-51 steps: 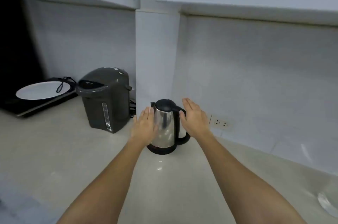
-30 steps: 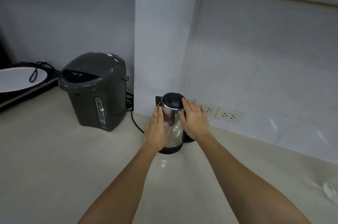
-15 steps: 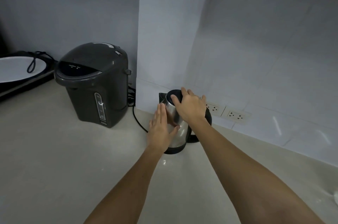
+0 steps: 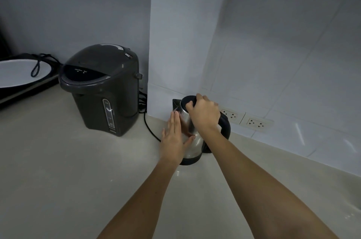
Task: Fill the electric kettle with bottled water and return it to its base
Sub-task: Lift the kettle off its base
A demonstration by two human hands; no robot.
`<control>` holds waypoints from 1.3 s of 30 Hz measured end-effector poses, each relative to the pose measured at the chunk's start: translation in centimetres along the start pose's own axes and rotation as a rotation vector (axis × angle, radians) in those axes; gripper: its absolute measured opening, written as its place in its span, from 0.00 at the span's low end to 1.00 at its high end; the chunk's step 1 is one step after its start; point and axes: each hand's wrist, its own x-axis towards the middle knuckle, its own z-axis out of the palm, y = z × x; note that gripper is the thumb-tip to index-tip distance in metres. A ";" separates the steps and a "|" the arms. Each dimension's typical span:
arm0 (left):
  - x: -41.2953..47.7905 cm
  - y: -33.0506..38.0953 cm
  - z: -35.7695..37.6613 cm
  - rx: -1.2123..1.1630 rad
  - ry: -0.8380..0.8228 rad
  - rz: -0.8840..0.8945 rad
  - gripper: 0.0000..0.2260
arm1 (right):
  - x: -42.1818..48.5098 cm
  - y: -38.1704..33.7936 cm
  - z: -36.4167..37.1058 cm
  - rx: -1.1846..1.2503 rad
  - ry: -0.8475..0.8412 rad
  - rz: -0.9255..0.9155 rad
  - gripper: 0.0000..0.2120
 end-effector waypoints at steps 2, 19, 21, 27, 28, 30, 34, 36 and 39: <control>0.0 0.1 -0.1 0.011 -0.009 -0.007 0.43 | 0.1 -0.2 0.0 -0.007 -0.003 -0.001 0.17; -0.3 0.7 -0.8 0.033 -0.041 -0.018 0.44 | 0.0 3.9 -4.8 0.630 0.046 0.215 0.17; -0.2 0.7 -0.9 0.019 -0.049 -0.020 0.44 | -0.9 5.0 -4.6 0.679 0.076 0.250 0.17; -0.2 0.8 -0.8 -0.001 -0.036 -0.026 0.45 | -3.8 8.9 -2.5 0.883 0.055 0.370 0.18; -0.1 0.8 -0.8 -0.001 -0.035 -0.024 0.45 | -4.1 9.3 -2.2 0.907 0.044 0.374 0.18; -0.2 0.6 -0.7 -0.001 -0.038 -0.021 0.45 | -4.8 9.5 -1.9 0.942 0.029 0.370 0.19; -0.2 0.4 -0.7 -0.005 -0.043 -0.015 0.45 | -5.9 9.4 -1.0 0.896 -0.038 0.362 0.20; -0.2 0.2 -0.8 -0.006 -0.041 -0.001 0.46 | -6.5 9.7 0.0 0.857 -0.090 0.382 0.24; 0.0 -0.4 -0.9 0.006 -0.059 0.008 0.46 | -7.1 10.1 1.4 0.776 -0.122 0.392 0.29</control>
